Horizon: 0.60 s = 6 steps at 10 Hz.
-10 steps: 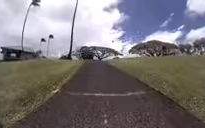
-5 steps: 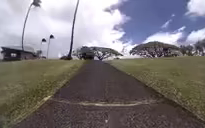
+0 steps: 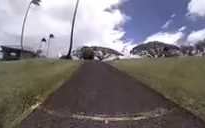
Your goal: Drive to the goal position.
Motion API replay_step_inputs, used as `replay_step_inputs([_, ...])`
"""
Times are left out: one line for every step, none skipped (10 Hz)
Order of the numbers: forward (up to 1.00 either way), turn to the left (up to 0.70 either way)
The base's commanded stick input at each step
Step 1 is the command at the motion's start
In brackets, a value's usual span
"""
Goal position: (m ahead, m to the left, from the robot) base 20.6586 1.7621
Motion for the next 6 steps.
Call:
replay_step_inputs([0.70, 0.00])
replay_step_inputs([0.70, 0.00])
replay_step_inputs([0.70, 0.00])
replay_step_inputs([0.70, 0.00])
replay_step_inputs([0.70, 0.00])
replay_step_inputs([0.70, 0.02])
